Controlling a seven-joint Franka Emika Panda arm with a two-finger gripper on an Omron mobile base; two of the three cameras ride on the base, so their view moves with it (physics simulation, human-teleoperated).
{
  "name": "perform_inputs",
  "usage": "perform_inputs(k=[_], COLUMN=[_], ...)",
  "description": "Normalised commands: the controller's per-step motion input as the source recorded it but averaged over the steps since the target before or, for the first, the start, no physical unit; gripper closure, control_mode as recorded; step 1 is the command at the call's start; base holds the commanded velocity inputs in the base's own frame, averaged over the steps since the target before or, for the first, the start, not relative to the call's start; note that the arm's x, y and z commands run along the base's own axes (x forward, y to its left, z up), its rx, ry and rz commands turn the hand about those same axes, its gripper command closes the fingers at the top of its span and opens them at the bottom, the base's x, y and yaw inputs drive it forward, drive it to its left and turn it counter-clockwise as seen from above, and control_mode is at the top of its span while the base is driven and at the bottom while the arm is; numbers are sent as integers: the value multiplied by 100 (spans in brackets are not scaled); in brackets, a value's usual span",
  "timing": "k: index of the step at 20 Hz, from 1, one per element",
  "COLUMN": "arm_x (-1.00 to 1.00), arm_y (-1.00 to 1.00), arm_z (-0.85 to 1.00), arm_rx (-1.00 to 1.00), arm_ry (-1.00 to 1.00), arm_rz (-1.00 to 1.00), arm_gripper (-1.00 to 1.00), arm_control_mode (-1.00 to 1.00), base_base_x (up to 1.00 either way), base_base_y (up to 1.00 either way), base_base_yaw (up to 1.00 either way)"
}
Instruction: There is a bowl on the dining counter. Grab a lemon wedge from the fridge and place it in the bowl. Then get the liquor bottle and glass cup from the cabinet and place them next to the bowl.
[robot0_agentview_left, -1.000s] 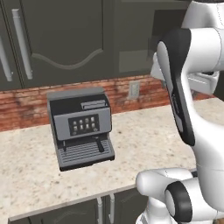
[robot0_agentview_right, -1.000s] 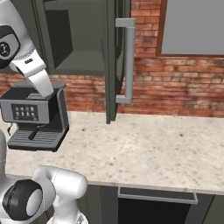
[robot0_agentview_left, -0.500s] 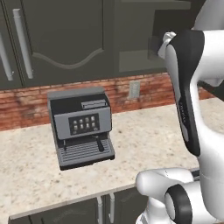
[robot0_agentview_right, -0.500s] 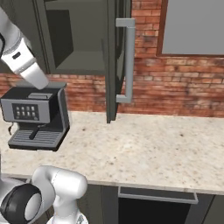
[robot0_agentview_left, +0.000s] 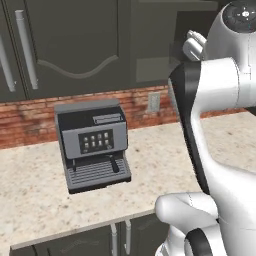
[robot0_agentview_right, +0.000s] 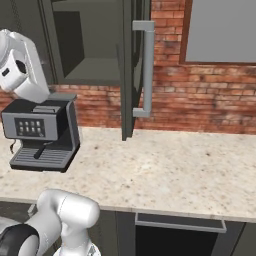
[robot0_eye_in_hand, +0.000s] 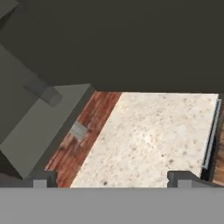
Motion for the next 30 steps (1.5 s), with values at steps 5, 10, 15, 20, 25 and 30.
perform_inputs(k=[5, 10, 15, 20, 25, 30], arm_x=[52, 63, 56, 37, 30, 62], arm_y=[-6, -13, -17, -14, -2, 0], arm_z=[0, 0, 4, 13, 11, 4], arm_rx=[0, 4, 8, 9, 6, 1], arm_ry=[-14, -10, -11, -13, -6, 0], arm_rz=[-29, -14, -8, -5, -7, -12], arm_gripper=[-100, -100, -100, -100, -100, -100], arm_control_mode=[-100, -100, -100, -100, -100, -100], base_base_x=[0, 0, 0, 0, 0, 0], base_base_y=[0, 0, 0, 0, 0, 0], base_base_yaw=[0, 0, 0, 0, 0, 0])
